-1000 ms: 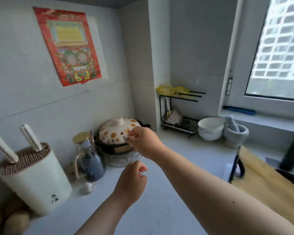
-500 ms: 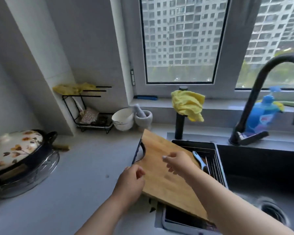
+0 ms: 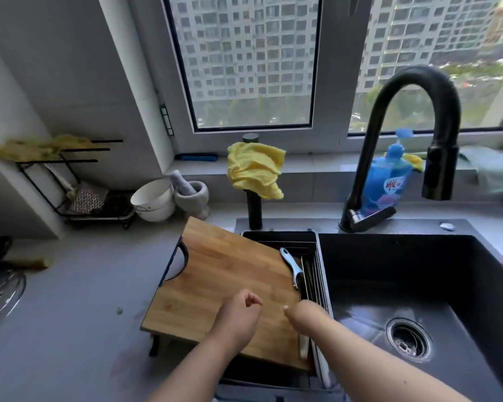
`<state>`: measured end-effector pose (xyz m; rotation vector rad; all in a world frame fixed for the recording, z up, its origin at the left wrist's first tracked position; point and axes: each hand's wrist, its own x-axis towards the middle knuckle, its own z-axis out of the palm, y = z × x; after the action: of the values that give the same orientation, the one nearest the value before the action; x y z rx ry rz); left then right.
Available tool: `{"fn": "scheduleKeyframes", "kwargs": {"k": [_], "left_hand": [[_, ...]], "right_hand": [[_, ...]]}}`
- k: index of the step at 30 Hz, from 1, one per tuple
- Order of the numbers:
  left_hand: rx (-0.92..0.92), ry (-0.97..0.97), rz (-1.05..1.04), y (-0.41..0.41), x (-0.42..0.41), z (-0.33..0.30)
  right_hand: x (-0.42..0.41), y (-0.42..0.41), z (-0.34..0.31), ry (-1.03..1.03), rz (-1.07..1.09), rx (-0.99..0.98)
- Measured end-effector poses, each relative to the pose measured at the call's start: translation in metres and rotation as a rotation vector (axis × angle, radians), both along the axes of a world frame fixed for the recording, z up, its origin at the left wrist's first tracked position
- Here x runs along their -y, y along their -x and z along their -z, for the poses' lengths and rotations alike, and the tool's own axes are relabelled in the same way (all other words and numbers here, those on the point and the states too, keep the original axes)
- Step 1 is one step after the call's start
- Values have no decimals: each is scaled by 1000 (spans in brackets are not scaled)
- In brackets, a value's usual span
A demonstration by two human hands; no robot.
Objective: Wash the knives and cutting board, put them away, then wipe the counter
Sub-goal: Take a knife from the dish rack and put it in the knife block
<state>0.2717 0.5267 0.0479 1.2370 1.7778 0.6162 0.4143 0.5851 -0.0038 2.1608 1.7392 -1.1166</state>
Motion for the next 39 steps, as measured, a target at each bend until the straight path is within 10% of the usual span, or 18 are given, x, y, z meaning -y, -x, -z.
{"fn": "scheduleKeyframes", "kwargs": {"k": [39], "left_hand": [[89,90,-155,-19,-3,29]], "right_hand": [[-11,-1,30,61,182,33]]}}
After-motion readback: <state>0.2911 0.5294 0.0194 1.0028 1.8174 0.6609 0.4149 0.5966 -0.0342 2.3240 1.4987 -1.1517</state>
